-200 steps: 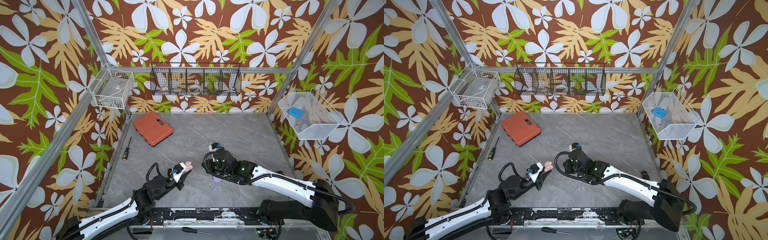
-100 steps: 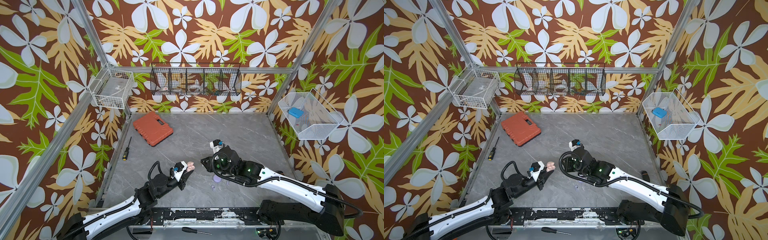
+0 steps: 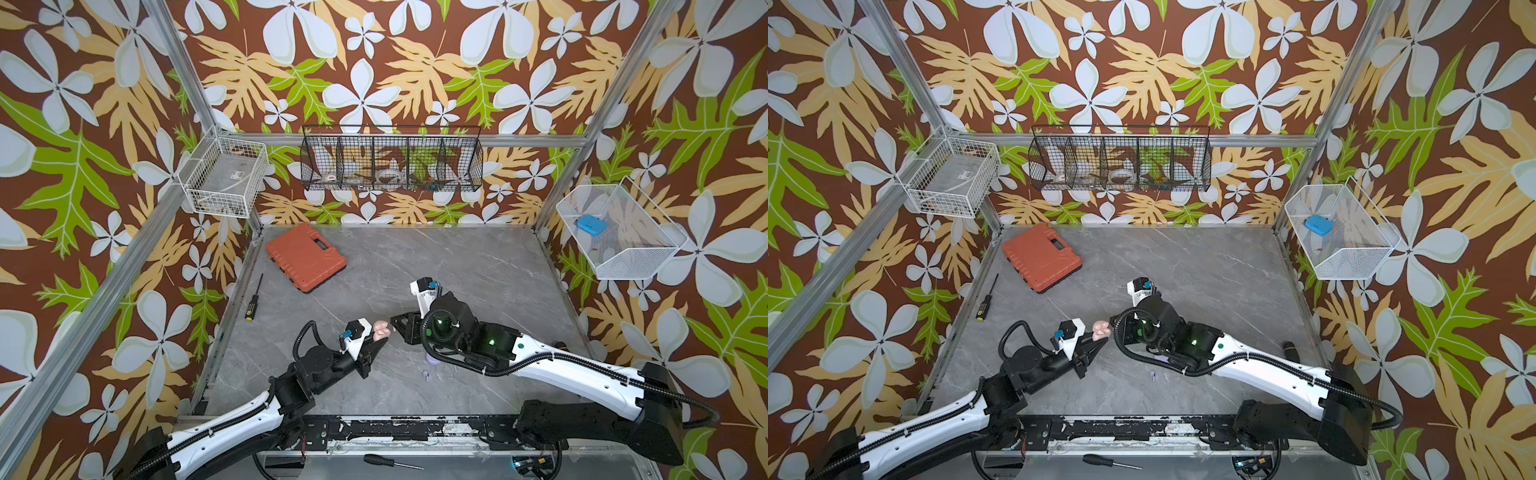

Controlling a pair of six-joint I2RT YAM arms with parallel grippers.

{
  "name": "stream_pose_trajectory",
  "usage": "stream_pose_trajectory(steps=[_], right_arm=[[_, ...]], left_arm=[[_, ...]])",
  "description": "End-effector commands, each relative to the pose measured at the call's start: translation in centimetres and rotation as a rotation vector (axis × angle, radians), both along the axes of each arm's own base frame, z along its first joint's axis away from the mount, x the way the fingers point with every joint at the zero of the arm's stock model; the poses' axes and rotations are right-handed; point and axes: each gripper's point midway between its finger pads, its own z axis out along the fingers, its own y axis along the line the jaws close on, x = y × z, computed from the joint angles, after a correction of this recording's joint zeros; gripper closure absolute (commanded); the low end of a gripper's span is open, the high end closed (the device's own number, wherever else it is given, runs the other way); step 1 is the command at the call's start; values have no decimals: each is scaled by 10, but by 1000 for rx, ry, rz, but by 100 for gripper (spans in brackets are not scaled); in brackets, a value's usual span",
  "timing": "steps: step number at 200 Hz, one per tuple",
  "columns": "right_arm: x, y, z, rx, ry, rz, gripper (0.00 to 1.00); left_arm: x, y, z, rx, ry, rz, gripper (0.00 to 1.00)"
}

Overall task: Insert wireless bluetooth earbuds into charging case
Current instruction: Insert the wireless bluetooth earbud into the charging case.

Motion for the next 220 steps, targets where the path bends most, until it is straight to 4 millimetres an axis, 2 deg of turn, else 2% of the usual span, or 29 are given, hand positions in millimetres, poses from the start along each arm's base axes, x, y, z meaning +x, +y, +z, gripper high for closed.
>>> stream_pose_trajectory(steps=[1,95,220], right_arm=[[3,9,14,60,-25,-6,81],[-1,20,21,110,-44,1,82],[-10,24,11,114,-32,8,82]], left_arm=[[-1,-1,16,-68,-21,-10,100],[-3,0,22,-101,-30,-17,100],[-2,10,38,-161,-75,13,100]])
